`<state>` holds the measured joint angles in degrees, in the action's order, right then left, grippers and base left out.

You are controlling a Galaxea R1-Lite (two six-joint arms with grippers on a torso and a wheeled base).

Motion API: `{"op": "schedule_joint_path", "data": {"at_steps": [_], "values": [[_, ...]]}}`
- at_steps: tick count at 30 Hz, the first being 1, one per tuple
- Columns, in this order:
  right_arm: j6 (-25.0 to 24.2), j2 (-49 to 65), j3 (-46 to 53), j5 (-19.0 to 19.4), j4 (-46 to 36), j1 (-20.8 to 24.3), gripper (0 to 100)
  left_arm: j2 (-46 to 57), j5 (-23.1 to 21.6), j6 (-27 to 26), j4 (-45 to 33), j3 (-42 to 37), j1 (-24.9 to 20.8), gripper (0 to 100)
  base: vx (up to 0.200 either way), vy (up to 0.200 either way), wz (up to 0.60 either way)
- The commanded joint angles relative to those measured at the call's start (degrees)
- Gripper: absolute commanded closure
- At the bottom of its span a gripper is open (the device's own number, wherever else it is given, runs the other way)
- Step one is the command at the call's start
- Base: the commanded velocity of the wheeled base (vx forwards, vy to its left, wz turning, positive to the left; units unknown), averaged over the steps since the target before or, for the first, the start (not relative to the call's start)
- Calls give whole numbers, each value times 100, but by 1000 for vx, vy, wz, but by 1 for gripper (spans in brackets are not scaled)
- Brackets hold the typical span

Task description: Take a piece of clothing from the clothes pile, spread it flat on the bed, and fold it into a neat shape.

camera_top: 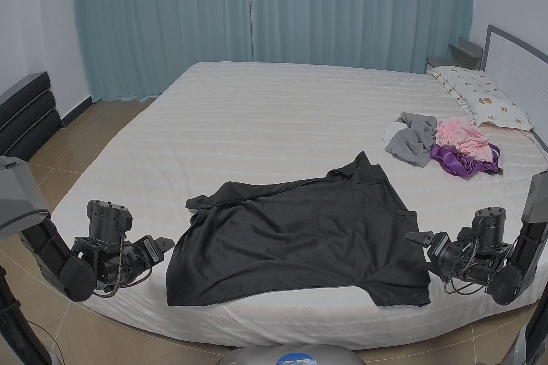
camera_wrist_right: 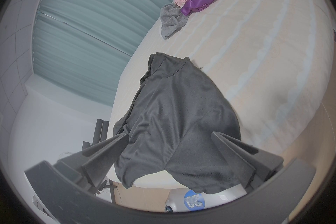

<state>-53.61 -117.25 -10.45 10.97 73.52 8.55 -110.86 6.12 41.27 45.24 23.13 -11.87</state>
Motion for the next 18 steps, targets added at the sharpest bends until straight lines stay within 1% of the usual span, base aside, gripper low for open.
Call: {"op": "schedule_joint_path", "data": {"at_steps": [1,3,10,13,18], "values": [[0,-26,-1,1,4,7,0,-76,-6,4,11,8,-52,0,200,0,0],[0,-26,-1,1,4,7,0,-85,-6,4,11,8,-52,0,200,0,0],[-9,-52,-10,1,4,16,0,-348,-252,31,11,280,-8,0,0,0,0],[-9,-52,-10,1,4,33,0,-524,-304,127,-6,641,1,0,0,0,0],[-9,-52,-19,1,4,60,0,-1166,-322,189,-59,1572,1,0,0,0,0]]}}
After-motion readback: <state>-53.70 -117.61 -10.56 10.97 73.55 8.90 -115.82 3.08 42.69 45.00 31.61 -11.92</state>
